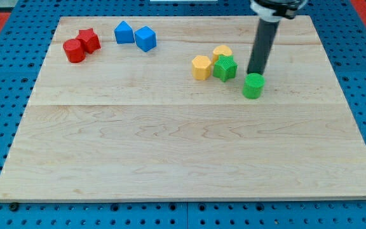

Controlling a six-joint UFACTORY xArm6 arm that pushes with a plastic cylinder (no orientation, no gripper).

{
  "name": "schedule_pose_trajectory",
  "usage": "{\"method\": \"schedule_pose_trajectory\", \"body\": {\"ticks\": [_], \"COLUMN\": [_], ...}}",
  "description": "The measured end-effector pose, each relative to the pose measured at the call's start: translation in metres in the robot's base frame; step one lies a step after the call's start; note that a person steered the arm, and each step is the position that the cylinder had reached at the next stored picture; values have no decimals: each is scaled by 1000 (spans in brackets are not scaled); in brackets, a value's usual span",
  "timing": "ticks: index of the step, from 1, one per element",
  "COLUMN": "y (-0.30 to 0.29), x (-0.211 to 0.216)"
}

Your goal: Place the green circle towards the bottom right of the green star

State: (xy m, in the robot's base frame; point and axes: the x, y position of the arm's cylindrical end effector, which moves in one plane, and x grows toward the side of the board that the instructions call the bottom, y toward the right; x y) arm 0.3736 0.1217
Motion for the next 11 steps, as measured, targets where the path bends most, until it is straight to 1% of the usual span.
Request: {"method": "schedule_pose_trajectory", "body": {"ticks": [1,2,3,4,5,6,7,8,9,10,11], "y": [-24,54,87,103,61,48,25,-29,21,57,2], "x": [18,40,81,33,28,60,70,71,101,126,93]}}
